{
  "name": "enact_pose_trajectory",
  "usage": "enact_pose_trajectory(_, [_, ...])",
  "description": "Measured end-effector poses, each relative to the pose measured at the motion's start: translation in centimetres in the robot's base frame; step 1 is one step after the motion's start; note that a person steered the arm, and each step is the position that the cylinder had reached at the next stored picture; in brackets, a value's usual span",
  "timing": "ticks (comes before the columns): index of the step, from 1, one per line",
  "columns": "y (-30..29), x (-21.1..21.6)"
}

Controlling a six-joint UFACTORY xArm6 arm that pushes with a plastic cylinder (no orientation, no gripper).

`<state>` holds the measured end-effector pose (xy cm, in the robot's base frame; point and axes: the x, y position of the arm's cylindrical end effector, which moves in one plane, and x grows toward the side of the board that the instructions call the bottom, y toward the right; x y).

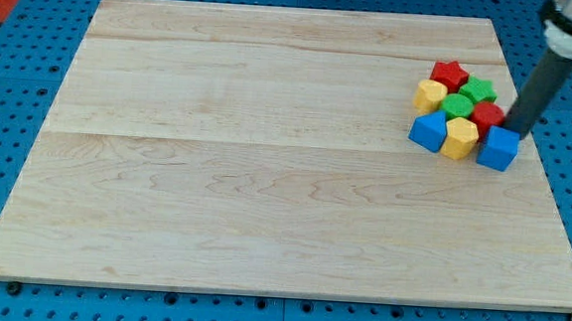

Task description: Push the green star above to the yellow heart

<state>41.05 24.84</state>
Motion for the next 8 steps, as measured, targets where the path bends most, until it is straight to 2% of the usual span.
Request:
enact_pose_trajectory(3, [-15.4,0.0])
enact_pose_trajectory(5, [-13.5,-3.4])
enact_pose_trajectory(6, [-12.2,-1.2])
enact_pose_trajectory(8, [-12.3,7.2])
